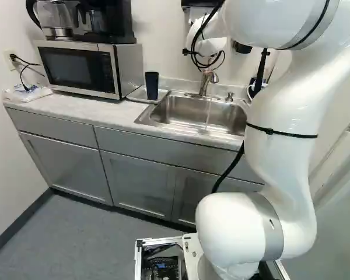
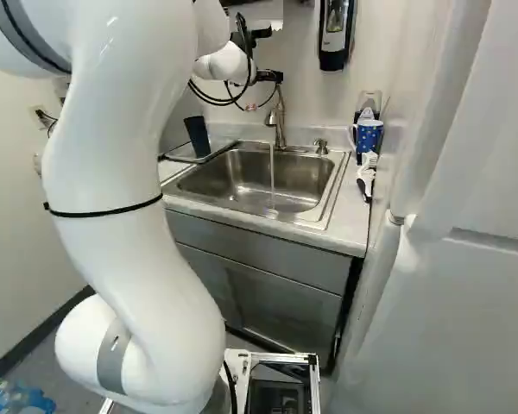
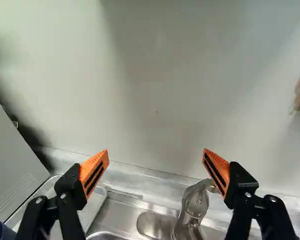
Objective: Rinse the cup and place it in the tray
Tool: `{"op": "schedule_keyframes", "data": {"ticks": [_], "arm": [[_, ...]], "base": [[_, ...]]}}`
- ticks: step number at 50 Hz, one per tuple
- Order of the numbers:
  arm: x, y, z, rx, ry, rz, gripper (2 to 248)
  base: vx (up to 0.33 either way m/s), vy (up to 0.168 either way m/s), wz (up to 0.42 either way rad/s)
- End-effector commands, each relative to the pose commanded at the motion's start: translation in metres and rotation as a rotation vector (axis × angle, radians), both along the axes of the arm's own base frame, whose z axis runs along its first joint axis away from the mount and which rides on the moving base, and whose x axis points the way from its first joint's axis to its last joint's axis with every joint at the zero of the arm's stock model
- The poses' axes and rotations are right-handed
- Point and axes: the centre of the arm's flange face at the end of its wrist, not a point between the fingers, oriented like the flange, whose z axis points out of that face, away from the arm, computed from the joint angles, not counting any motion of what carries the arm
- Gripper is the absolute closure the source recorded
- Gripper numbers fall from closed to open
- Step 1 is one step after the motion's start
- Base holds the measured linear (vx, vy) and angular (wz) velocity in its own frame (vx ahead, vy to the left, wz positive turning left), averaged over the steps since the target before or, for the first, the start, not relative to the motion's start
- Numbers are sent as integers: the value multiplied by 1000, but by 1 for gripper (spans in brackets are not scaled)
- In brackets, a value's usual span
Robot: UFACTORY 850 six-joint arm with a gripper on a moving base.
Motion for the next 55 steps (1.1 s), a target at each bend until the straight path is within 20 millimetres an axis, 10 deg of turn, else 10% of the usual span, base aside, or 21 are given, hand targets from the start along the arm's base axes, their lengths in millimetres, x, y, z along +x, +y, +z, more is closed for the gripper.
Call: {"op": "schedule_keyframes", "data": {"ticks": [55], "arm": [[-42, 19, -1, 6, 62, 27, 3]], "base": [[0, 0, 0]]}}
